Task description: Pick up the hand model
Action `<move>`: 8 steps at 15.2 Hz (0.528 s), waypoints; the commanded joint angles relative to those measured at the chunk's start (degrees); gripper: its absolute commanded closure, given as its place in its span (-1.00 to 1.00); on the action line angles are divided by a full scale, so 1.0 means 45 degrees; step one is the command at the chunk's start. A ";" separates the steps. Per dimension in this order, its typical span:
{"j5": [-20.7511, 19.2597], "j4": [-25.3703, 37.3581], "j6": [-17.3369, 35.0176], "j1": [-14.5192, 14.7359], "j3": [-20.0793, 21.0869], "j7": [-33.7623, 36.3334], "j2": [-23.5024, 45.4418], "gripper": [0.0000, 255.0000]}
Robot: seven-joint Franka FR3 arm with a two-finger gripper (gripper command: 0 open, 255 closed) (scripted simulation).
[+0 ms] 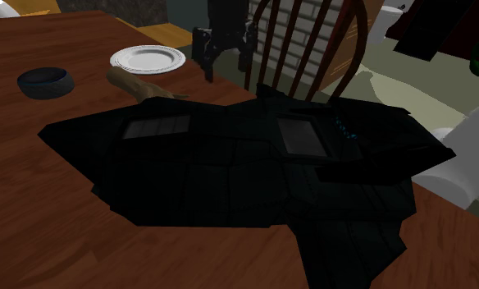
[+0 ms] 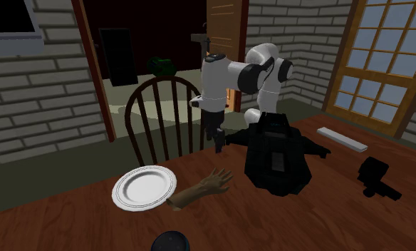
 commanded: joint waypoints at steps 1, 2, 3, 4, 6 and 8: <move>-0.0377 0.0935 0.0013 0.0106 0.0352 0.0606 0.0964 -1.00; -0.0605 0.1454 -0.0020 0.0196 0.0531 0.0934 0.1475 -1.00; -0.0854 0.1998 -0.0073 0.0310 0.0696 0.1263 0.2002 -1.00; -0.1123 0.2570 -0.0149 0.0447 0.0846 0.1590 0.2544 -1.00; -0.1714 0.3813 -0.0373 0.0794 0.1101 0.2228 0.3676 -1.00; -0.2356 0.5214 -0.0709 0.1274 0.1264 0.2822 0.4874 -1.00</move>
